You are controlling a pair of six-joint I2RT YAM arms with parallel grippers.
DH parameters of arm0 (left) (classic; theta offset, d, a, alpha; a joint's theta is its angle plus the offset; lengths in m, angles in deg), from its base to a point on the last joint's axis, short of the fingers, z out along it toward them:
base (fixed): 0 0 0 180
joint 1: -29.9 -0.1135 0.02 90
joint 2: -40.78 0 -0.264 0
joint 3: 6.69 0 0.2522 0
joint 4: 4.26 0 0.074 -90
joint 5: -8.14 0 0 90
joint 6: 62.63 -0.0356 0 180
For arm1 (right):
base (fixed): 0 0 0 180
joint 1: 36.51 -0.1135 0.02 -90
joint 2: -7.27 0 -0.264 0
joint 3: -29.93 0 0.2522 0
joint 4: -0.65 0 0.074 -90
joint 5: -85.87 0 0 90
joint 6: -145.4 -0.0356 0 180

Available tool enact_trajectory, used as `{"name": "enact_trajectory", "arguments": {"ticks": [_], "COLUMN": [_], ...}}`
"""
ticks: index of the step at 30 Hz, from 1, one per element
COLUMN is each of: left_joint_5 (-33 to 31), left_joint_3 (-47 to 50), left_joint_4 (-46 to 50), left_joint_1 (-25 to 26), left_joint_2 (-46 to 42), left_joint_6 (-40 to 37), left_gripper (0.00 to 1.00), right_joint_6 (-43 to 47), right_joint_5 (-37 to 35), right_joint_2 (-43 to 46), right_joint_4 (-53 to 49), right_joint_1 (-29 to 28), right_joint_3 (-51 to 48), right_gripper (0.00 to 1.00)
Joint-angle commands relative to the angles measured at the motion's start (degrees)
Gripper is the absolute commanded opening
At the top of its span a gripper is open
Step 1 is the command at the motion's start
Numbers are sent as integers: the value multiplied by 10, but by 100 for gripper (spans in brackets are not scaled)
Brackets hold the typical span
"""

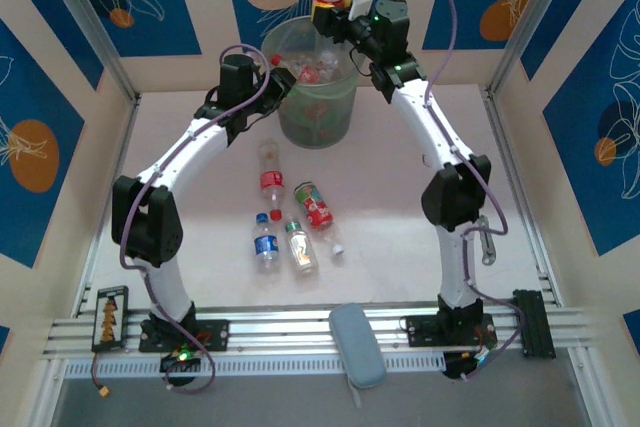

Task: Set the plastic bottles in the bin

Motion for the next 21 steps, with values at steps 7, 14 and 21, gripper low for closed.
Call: {"name": "enact_trajectory", "arguments": {"ticks": [7,14,21], "left_joint_5": [4,5,1], "left_joint_3": [-19,-15,-15], "left_joint_4": [44,36,41], "left_joint_1": [6,6,6], "left_joint_2": [21,24,20], "left_joint_6": [-25,-18,-23], "left_gripper": [34,34,34], "right_joint_6": [31,63,83], "right_joint_5": [14,15,13], "right_joint_2": [-53,-59,-59], "right_joint_4": [-46,-67,-88], "right_joint_1": [17,13,9], "right_joint_3": [18,3,35], "right_gripper": [2,41,78]}}
